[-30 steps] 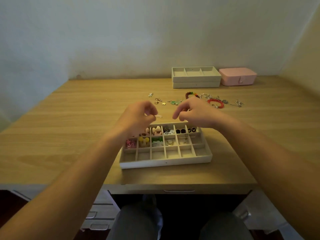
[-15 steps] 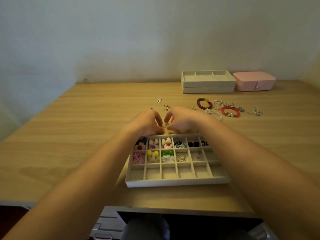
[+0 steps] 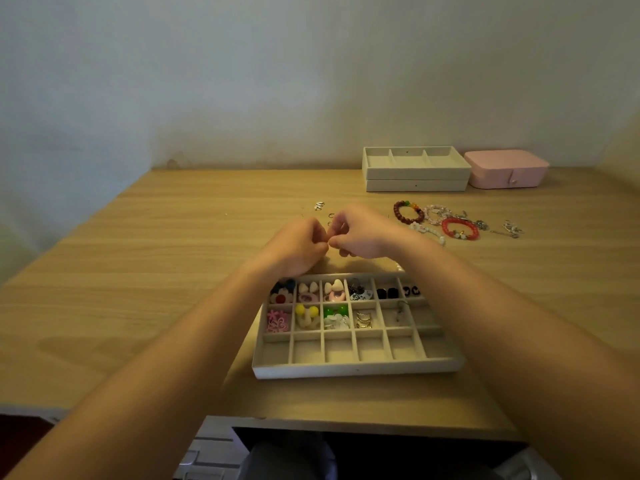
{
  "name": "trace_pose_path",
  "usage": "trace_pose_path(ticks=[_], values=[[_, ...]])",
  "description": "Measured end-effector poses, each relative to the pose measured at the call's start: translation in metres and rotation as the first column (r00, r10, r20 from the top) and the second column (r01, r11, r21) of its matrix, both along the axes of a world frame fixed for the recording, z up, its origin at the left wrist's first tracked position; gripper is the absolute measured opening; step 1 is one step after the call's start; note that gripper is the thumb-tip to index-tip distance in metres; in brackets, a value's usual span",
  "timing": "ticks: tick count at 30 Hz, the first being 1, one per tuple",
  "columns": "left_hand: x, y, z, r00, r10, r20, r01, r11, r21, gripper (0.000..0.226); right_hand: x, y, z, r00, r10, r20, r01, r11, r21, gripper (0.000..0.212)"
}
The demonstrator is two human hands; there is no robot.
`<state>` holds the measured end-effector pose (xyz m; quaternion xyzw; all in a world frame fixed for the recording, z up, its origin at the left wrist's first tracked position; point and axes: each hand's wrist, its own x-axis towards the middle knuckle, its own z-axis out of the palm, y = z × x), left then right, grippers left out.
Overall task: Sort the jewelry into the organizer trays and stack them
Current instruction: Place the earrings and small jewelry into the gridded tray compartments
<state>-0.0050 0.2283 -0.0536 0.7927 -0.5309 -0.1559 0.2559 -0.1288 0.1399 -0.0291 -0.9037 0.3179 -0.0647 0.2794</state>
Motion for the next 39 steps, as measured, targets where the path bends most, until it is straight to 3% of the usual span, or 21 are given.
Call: trace_pose_path(ticks=[2, 4, 7, 9, 12, 16, 21, 23, 27, 29, 35, 39], values=[[-0.002, 0.007, 0.005, 0.982, -0.013, -0.187, -0.008, 0.994, -0.113, 0.009, -0.011, 0.0, 0.008, 0.988, -0.034, 0.152, 0.014, 0.991, 0.131, 0.004], [-0.009, 0.016, 0.013, 0.905, -0.053, -0.421, -0.039, 0.978, -0.207, 0.01, -0.025, 0.003, 0.016, 0.954, -0.076, 0.29, -0.012, 0.957, 0.289, 0.006], [-0.018, 0.028, 0.023, 0.73, -0.109, -0.675, -0.092, 0.962, -0.256, 0.012, -0.042, 0.006, 0.029, 0.898, -0.126, 0.421, -0.071, 0.904, 0.422, 0.011], [-0.022, 0.033, 0.027, 0.553, -0.154, -0.819, -0.088, 0.966, -0.241, 0.011, -0.052, 0.008, 0.036, 0.865, -0.163, 0.474, -0.095, 0.875, 0.474, 0.013], [-0.029, 0.037, 0.029, 0.323, -0.182, -0.929, -0.097, 0.97, -0.224, 0.014, -0.065, 0.007, 0.043, 0.828, -0.216, 0.518, -0.124, 0.83, 0.544, 0.014], [-0.035, 0.045, 0.03, 0.208, -0.229, -0.951, -0.124, 0.958, -0.258, 0.021, -0.084, 0.007, 0.047, 0.81, -0.257, 0.527, -0.141, 0.787, 0.601, 0.022], [-0.043, 0.049, 0.035, 0.289, -0.221, -0.931, -0.146, 0.951, -0.271, 0.018, -0.106, 0.009, 0.047, 0.828, -0.255, 0.5, -0.136, 0.773, 0.619, 0.023], [-0.048, 0.05, 0.037, 0.384, -0.199, -0.902, -0.16, 0.947, -0.277, 0.019, -0.113, 0.01, 0.048, 0.838, -0.252, 0.484, -0.122, 0.777, 0.617, 0.023], [-0.057, 0.051, 0.042, 0.661, -0.106, -0.743, -0.19, 0.934, -0.303, 0.022, -0.124, 0.009, 0.044, 0.883, -0.233, 0.409, -0.043, 0.825, 0.563, 0.02], [-0.061, 0.05, 0.045, 0.744, -0.086, -0.662, -0.19, 0.923, -0.334, 0.016, -0.127, 0.01, 0.041, 0.911, -0.204, 0.358, -0.003, 0.865, 0.501, 0.017], [-0.068, 0.046, 0.051, 0.836, -0.067, -0.545, -0.169, 0.913, -0.37, 0.011, -0.129, 0.013, 0.035, 0.964, -0.129, 0.232, 0.026, 0.916, 0.401, 0.013], [-0.069, 0.044, 0.053, 0.861, -0.062, -0.505, -0.151, 0.917, -0.37, 0.014, -0.129, 0.015, 0.032, 0.97, -0.114, 0.216, 0.014, 0.909, 0.417, 0.014]])
